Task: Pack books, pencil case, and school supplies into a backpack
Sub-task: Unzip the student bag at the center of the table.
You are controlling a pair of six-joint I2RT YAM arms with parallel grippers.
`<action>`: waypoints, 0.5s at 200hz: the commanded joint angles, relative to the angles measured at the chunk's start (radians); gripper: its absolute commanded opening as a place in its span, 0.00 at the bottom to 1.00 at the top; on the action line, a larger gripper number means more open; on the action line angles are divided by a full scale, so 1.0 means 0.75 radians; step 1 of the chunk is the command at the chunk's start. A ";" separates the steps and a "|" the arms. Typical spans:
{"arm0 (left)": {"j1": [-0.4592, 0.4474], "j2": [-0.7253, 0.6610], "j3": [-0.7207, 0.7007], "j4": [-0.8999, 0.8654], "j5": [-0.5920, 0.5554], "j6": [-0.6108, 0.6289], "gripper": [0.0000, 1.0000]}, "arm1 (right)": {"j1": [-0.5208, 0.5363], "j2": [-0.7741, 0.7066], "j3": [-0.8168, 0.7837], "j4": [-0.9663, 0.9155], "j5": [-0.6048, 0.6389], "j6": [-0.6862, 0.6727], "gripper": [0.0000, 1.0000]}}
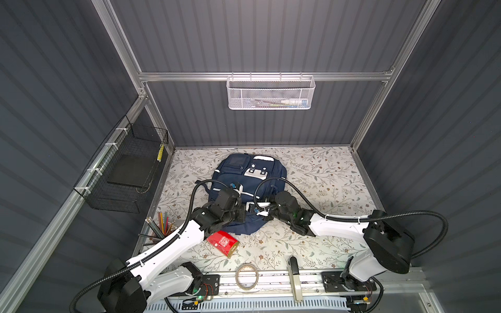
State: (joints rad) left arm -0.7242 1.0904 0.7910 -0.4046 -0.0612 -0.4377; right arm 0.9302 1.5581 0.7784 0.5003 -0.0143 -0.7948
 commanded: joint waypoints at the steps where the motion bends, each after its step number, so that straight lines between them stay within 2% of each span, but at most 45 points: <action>1: -0.015 -0.060 0.051 0.007 0.007 0.003 0.00 | -0.001 -0.005 -0.040 -0.084 0.054 -0.060 0.00; 29: 0.059 -0.078 0.056 -0.078 -0.081 -0.011 0.00 | -0.068 -0.108 -0.086 -0.176 0.008 -0.037 0.00; 62: 0.284 -0.067 0.037 -0.097 -0.023 0.010 0.00 | -0.144 -0.244 -0.139 -0.301 -0.051 -0.027 0.00; 100: 0.348 0.021 0.062 -0.062 -0.037 0.058 0.00 | -0.259 -0.336 -0.172 -0.358 -0.030 -0.037 0.00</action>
State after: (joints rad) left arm -0.5064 1.0790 0.7971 -0.4648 -0.0433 -0.4217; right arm 0.8009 1.3479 0.6868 0.3267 -0.0891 -0.8200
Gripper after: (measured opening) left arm 0.078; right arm 0.060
